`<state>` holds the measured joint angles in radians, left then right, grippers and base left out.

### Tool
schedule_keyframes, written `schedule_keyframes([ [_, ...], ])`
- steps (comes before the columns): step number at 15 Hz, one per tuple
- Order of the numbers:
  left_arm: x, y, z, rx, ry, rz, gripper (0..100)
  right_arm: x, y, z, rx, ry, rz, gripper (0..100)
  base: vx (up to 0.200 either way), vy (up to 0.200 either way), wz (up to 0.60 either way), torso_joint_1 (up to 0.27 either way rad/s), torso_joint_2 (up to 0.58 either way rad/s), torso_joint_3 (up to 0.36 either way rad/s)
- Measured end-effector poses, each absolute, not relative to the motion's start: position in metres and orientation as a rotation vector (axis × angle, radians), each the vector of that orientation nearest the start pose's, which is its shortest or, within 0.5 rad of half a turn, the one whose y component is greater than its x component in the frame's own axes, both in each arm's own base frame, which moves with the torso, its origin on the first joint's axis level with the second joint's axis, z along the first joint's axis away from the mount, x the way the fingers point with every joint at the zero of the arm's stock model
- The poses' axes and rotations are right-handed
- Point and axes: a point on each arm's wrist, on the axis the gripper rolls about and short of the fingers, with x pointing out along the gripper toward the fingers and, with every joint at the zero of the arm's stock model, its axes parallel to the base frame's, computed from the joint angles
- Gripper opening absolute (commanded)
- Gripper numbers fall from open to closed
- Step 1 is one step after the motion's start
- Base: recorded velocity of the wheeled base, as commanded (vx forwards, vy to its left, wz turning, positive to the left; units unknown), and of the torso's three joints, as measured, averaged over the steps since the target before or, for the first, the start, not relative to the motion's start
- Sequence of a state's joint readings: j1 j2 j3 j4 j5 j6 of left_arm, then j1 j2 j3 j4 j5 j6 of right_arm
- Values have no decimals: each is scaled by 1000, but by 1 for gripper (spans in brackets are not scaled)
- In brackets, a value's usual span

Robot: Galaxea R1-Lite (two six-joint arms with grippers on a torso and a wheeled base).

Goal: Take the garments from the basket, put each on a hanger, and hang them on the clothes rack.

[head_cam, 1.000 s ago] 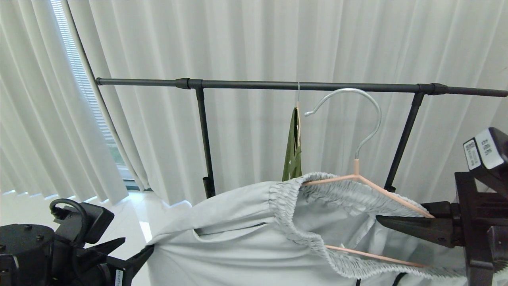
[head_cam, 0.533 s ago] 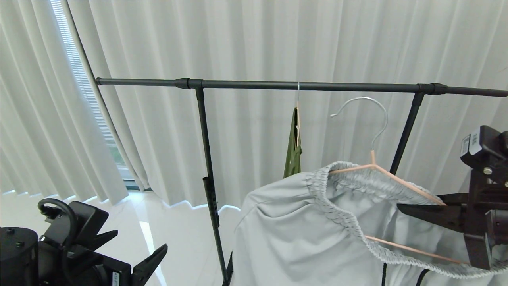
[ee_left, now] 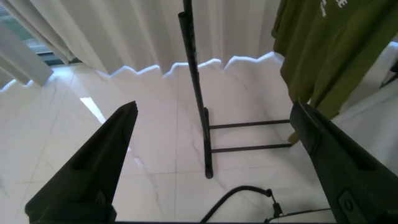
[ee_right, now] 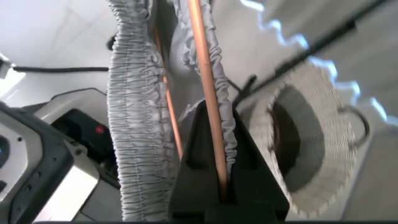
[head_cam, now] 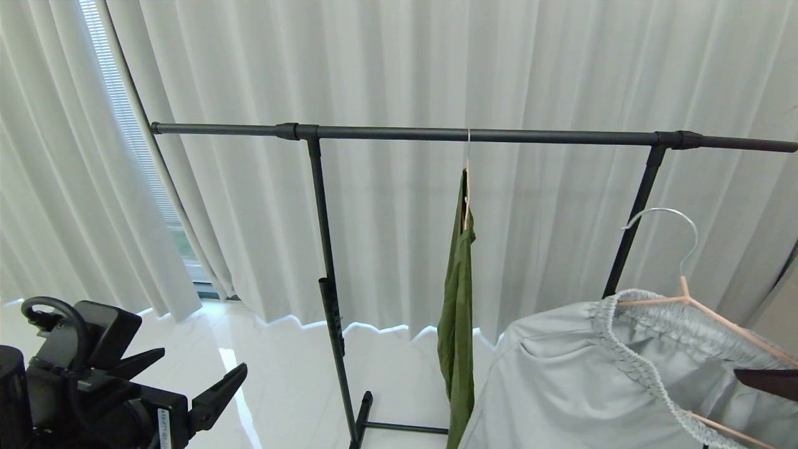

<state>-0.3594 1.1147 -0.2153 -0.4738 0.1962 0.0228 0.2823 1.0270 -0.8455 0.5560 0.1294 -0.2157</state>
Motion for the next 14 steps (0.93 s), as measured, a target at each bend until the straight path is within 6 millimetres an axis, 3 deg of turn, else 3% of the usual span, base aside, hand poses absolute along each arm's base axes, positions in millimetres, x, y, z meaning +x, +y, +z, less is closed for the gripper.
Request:
schedule_keyframes([
  [4, 121, -39, 134, 145, 419, -154, 100, 103, 17, 236, -210, 653, 325, 0, 0, 0, 0, 0, 0, 0],
  [11, 123, -36, 139, 213, 395, -140, 100, 150, 17, 254, -132, 429, 252, 0, 0, 0, 0, 0, 0, 0],
  [14, 122, -36, 140, 210, 385, -142, 100, 159, 18, 255, -121, 438, 253, 0, 200, 0, 0, -4, 5, 4],
])
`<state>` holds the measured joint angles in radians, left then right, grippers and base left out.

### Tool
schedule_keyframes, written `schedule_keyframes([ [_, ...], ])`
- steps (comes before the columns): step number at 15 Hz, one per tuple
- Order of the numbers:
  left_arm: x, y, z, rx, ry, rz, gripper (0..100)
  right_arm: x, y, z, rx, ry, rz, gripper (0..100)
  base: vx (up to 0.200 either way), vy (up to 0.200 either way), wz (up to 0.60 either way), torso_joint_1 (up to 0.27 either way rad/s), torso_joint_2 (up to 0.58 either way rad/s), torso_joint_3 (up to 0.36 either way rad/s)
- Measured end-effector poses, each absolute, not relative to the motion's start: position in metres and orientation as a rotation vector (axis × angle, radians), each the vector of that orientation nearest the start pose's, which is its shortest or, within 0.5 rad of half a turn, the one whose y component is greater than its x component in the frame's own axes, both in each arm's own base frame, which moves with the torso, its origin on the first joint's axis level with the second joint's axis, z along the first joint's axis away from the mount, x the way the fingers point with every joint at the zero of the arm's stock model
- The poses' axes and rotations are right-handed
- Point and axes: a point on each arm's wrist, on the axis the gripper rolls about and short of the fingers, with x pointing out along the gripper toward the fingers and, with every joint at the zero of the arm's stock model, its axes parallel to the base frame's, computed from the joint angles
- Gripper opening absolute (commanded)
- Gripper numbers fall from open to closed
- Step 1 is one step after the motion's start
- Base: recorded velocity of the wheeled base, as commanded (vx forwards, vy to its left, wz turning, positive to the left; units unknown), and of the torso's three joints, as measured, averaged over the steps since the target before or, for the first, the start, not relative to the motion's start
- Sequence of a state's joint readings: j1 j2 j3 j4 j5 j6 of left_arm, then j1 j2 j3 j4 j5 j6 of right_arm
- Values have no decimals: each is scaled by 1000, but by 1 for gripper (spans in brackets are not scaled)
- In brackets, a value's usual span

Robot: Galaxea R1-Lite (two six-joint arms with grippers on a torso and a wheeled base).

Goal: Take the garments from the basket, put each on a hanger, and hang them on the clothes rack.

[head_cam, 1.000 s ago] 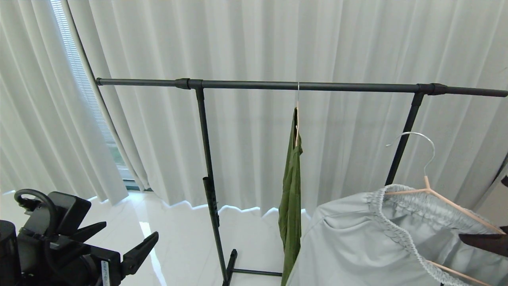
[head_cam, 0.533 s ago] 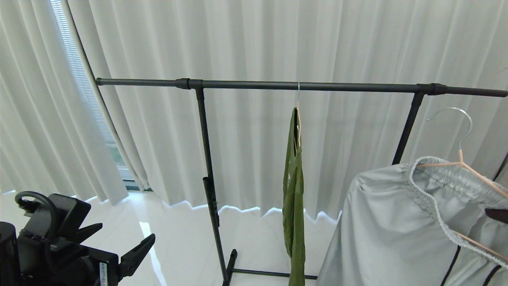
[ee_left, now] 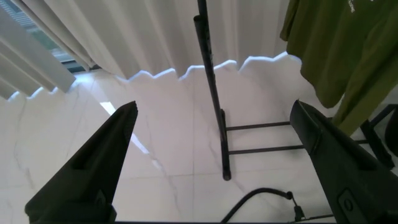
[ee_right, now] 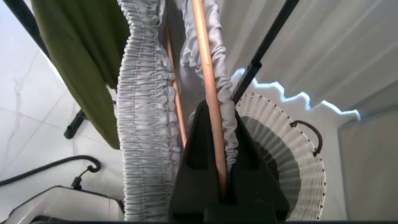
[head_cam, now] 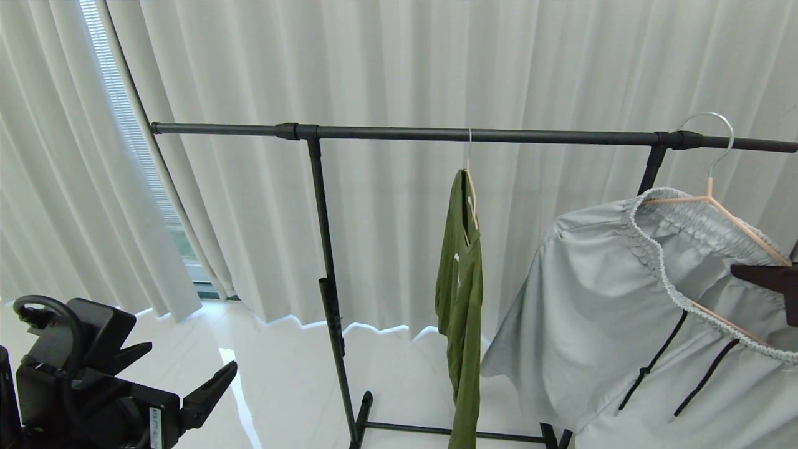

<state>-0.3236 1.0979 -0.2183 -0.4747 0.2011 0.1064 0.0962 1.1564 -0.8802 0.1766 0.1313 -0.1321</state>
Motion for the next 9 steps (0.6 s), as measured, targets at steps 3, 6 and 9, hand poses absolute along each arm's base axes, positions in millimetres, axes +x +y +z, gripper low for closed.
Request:
schedule_keyframes([
  [3, 120, -36, 140, 210, 382, -143, 100, 162, 19, 258, -100, 433, 248, 0, 200, 0, 0, 2, 5, 6],
  [6, 120, -36, 140, 212, 381, -146, 100, 165, 19, 259, -100, 417, 248, 0, 200, 0, 0, 1, 1, -1],
  [9, 119, -36, 140, 212, 382, -146, 100, 172, 19, 260, -101, 399, 246, 0, 200, 0, 0, 2, -1, 2],
])
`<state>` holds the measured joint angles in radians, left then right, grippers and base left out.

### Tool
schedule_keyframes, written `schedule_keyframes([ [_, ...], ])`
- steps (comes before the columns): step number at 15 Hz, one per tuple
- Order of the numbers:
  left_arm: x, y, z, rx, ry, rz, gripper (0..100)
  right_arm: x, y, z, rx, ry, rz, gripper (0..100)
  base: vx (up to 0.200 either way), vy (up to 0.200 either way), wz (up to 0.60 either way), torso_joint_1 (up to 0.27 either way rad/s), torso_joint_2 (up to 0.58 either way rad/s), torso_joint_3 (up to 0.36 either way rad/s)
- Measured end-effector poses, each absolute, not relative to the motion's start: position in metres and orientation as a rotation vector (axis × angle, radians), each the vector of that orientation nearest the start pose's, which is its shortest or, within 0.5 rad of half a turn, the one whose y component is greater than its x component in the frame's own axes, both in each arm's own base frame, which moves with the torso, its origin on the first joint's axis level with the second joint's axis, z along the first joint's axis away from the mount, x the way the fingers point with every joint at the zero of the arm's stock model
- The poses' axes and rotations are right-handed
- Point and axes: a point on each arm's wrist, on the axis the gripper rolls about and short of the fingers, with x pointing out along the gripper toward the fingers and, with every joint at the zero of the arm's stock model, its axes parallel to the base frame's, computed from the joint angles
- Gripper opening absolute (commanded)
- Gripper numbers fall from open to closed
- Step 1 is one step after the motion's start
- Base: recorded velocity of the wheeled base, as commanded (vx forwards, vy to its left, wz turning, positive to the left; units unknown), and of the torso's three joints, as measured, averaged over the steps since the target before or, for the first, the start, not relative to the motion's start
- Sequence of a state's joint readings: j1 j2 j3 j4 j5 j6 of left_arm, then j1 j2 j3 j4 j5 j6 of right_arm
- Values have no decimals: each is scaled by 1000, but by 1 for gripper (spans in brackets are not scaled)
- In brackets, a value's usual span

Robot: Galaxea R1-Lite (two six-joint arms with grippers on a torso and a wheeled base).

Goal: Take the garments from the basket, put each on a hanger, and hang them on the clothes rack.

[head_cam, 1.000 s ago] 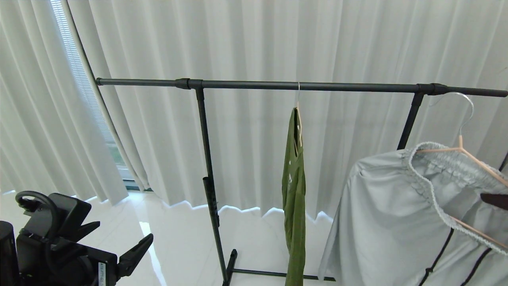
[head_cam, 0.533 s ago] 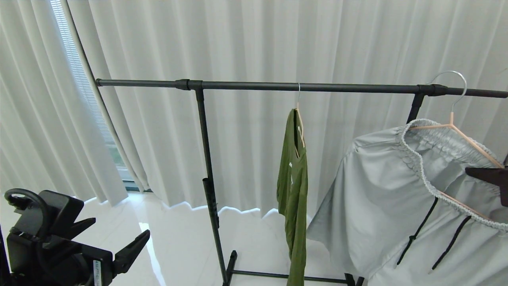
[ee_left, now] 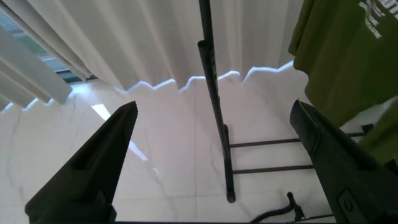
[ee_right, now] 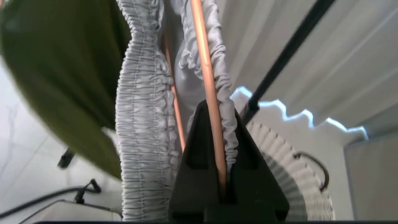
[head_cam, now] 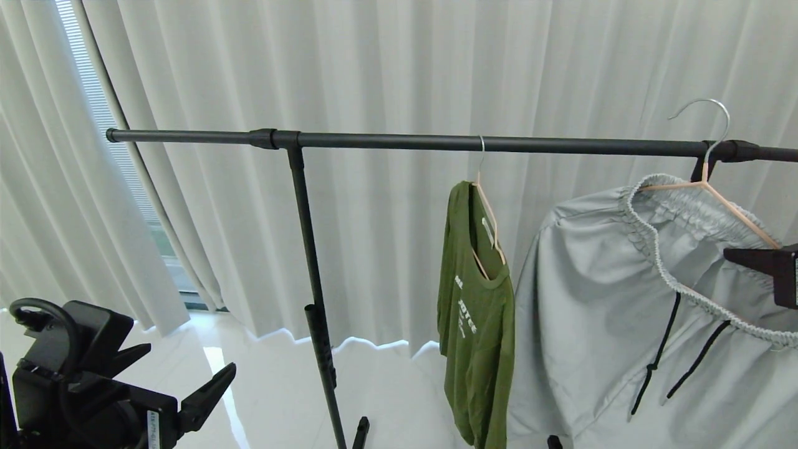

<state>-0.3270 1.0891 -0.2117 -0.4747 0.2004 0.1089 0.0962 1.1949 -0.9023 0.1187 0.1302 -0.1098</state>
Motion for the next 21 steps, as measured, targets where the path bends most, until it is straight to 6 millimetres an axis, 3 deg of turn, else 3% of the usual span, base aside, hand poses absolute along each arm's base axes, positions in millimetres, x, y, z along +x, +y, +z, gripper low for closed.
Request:
schedule_keyframes([
  [5, 119, -36, 140, 213, 382, -150, 100, 183, 20, 257, -101, 415, 243, 0, 200, 0, 0, 1, 0, 2],
  [11, 119, -37, 139, 217, 384, -160, 100, 200, 22, 251, -103, 407, 240, 0, 0, 0, 0, 0, 0, 0],
  [21, 117, -41, 136, 227, 392, -193, 100, 231, 24, 223, -109, 499, 201, 0, 0, 0, 0, 0, 0, 0],
])
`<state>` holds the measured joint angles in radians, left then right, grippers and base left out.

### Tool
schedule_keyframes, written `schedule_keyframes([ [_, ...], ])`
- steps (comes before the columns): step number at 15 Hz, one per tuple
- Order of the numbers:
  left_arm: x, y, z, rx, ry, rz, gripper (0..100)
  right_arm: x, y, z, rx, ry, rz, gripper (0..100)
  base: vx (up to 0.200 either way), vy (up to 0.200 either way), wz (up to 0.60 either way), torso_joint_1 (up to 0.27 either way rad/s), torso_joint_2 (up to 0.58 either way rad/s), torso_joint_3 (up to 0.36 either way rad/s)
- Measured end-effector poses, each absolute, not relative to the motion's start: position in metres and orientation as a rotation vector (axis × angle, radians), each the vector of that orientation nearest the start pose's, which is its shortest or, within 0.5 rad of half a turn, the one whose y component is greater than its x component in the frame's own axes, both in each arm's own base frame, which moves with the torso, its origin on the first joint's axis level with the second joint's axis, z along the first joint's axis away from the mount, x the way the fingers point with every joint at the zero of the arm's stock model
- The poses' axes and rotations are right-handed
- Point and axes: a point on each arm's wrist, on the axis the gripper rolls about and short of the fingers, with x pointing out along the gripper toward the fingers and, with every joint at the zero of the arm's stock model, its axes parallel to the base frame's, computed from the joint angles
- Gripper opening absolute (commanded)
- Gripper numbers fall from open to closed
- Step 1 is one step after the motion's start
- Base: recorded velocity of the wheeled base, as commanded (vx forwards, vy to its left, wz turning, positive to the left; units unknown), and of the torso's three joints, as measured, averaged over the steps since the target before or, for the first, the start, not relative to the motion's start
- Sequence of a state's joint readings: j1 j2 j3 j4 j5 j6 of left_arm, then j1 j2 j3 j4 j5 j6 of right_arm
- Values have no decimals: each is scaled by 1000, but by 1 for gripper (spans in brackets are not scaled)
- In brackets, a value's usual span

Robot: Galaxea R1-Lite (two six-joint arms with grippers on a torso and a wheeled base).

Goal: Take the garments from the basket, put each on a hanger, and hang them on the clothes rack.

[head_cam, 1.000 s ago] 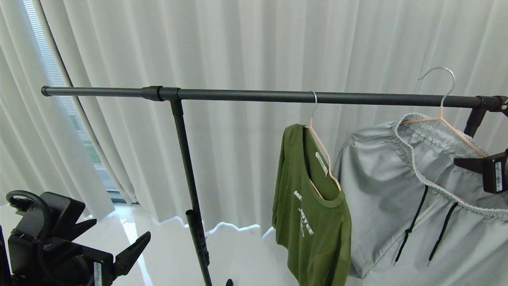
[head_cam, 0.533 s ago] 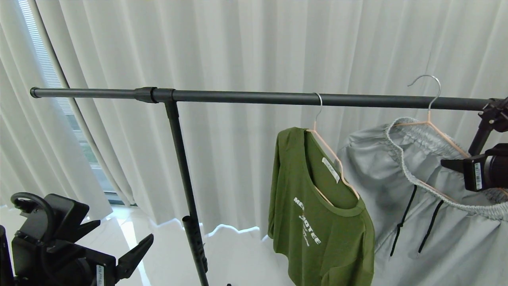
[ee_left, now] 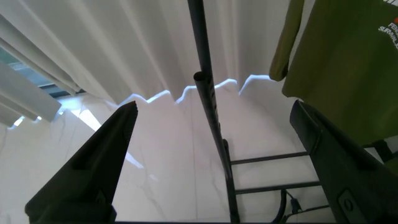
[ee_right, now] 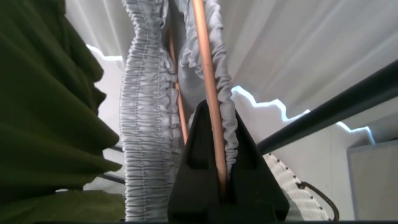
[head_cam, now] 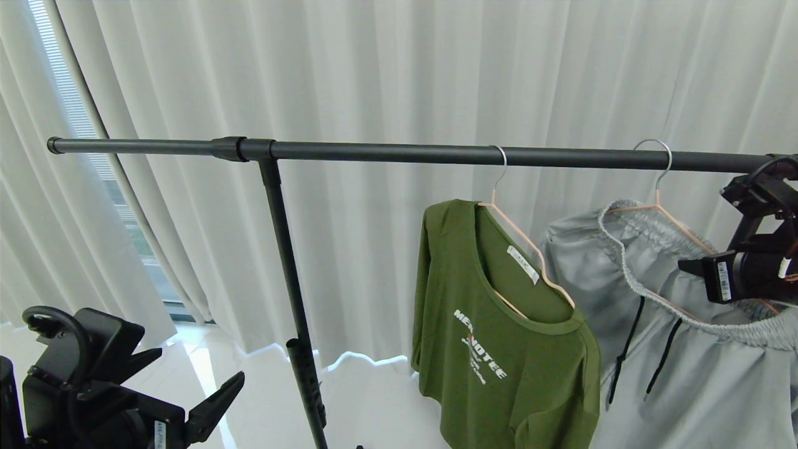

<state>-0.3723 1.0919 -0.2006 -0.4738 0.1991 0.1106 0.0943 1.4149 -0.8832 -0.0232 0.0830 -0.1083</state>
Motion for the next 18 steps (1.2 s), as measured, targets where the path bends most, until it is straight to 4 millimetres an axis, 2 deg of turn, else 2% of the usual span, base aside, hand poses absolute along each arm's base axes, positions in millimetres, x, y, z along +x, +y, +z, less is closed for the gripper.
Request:
schedule_keyframes([
  [5, 116, -41, 136, 227, 393, -193, 100, 232, 24, 221, -110, 509, 202, 0, 0, 0, 0, 0, 0, 0],
  [6, 116, -41, 136, 227, 393, -193, 100, 232, 24, 221, -109, 510, 202, 100, 0, 0, 0, 0, 0, 0],
  [13, 114, -40, 134, 226, 394, -193, 100, 233, 24, 225, -108, 473, 202, 100, 0, 0, 0, 0, 0, 0],
  [16, 113, -39, 133, 225, 397, -188, 100, 222, 24, 232, -86, 445, 205, 100, 0, 0, 0, 0, 0, 0],
  [18, 111, -35, 132, 220, 396, -162, 100, 207, 23, 242, -44, 404, 206, 100, 0, 0, 0, 0, 0, 0],
])
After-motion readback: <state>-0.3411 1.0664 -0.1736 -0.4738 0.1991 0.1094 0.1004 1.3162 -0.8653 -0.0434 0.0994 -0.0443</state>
